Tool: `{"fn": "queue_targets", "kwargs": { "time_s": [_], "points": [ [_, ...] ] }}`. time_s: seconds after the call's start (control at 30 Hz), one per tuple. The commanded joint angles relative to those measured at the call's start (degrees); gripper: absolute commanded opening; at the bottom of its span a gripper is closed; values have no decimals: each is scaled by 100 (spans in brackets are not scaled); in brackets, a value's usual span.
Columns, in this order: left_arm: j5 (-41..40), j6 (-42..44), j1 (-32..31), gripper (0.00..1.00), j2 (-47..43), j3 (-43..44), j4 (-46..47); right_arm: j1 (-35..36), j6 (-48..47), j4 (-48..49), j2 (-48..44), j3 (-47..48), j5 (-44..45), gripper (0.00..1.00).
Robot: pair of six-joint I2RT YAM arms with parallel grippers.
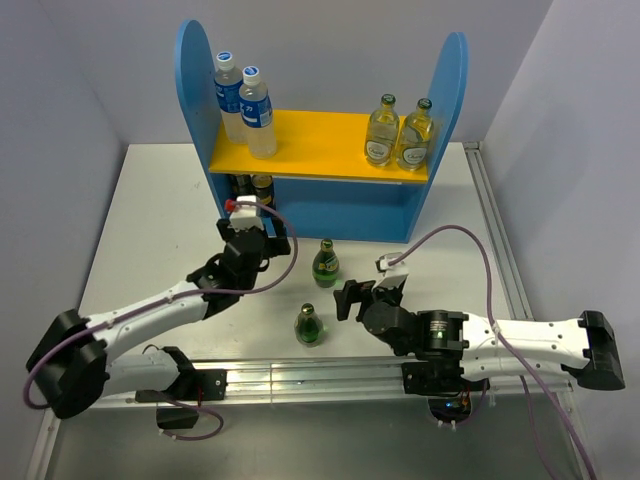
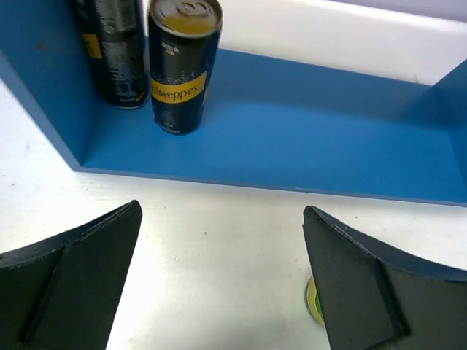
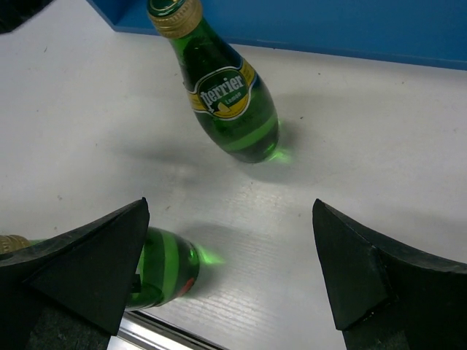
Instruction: Place and organize the beverage onto the shelf
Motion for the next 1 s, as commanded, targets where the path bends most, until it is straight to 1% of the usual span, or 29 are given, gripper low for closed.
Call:
{"fn": "queue_targets", "kwargs": {
  "time_s": [0.0,0.13,0.27,0.43,0.47,0.6,0.63,0.73,0.87,0.97],
  "points": [
    [-107,-149,-32,99,-515,312,-801,29,-177,677,178,203,-25,100],
    [-10,-175,-50,99,-1024,550,-1575,12,-467,1134,442,186,-192,100],
    [-27,-106,-59,99,-1473,507,-1954,-146,-538,1503,950,256,-447,100],
    [-71,-35,-76,99,-2079,129,-1823,-357,-661,1671,1382,352,-606,100],
    [-71,-26,-76,99,-2141,16,-1788,-392,-705,1949,1505,361,-632,100],
    [-71,0,-76,99,-2300,-108,-1673,-717,-889,2373,1804,405,-754,100],
    [-89,0,-85,100,-2300,-117,-1664,-909,-933,2461,1874,414,-824,100],
    [-63,9,-76,99,-2318,-144,-1621,-1331,-1056,2874,2287,502,-922,100],
    [-71,-9,-85,99,-2344,-153,-1638,-1746,-1171,3322,3085,757,-896,100],
    [-63,-17,-76,99,-2449,-222,-1603,-1939,-1233,3367,3595,1046,-834,100]
  ]
}}
